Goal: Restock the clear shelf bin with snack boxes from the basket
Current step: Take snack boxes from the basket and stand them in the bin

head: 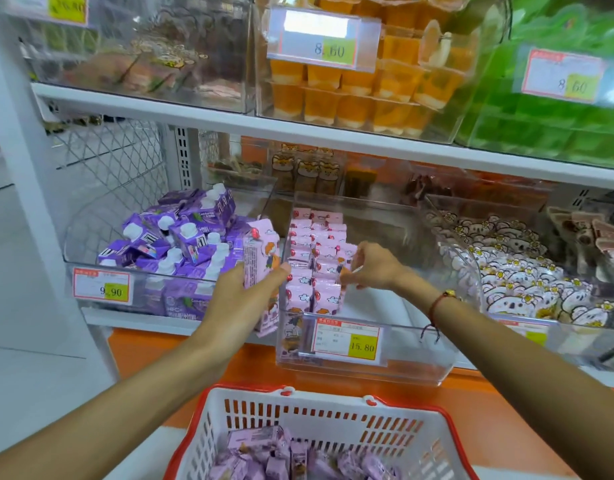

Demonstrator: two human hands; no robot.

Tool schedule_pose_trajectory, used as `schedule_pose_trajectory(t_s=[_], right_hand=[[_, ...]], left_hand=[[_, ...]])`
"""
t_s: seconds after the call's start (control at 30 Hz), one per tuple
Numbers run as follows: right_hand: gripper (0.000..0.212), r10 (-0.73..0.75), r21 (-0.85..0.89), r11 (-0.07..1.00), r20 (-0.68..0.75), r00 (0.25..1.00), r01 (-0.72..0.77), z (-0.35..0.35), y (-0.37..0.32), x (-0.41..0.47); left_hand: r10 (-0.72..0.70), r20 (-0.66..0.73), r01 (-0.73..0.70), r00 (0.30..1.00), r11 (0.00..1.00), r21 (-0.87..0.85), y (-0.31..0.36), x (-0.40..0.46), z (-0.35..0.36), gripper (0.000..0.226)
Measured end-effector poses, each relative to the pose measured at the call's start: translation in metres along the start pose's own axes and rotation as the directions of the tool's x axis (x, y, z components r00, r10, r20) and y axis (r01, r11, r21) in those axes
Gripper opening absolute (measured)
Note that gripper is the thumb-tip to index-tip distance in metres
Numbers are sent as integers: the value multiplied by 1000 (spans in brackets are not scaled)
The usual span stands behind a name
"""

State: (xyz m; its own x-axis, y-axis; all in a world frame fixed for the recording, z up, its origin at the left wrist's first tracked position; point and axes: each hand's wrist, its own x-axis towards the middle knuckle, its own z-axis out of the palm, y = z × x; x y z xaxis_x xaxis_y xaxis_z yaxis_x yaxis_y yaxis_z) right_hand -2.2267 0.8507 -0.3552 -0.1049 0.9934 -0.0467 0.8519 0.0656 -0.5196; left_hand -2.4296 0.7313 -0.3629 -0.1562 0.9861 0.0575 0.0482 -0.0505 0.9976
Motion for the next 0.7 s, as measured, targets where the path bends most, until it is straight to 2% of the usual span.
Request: schedule_pose_trajectory(t_s=[0.07, 0.13, 0.27, 0.4, 0.53, 0.57, 0.7], right_hand=[[30, 26, 15, 1000, 18, 999, -26, 3, 4, 7], [25, 41, 96, 994, 65, 997, -47, 3, 4, 11], [28, 66, 240, 967, 95, 993, -88, 5, 0, 16], [10, 79, 384, 912, 178, 981, -143, 3, 6, 12], [7, 77, 394, 910, 147, 986, -130, 2, 5, 4], [8, 67, 386, 914, 156, 985, -123, 1, 4, 3], [37, 82, 308, 942, 181, 980, -135, -11, 9, -10]], left_hand=[[-1, 2, 1, 1000, 1000, -10, -1, 1, -1, 14], [2, -3, -2, 1000, 1000, -20, 0, 3, -1, 15], [6, 10, -6, 1000, 999, -39, 2, 2, -1, 18], [-3, 11, 4, 1000, 1000, -26, 2, 1, -2, 13], [-17, 5, 17, 1000, 1000, -5, 4, 2, -1, 11], [-23, -5, 23, 1000, 1000, -4, 4, 2, -1, 12], [-13, -68, 10, 998, 999, -42, 5, 0, -3, 8]])
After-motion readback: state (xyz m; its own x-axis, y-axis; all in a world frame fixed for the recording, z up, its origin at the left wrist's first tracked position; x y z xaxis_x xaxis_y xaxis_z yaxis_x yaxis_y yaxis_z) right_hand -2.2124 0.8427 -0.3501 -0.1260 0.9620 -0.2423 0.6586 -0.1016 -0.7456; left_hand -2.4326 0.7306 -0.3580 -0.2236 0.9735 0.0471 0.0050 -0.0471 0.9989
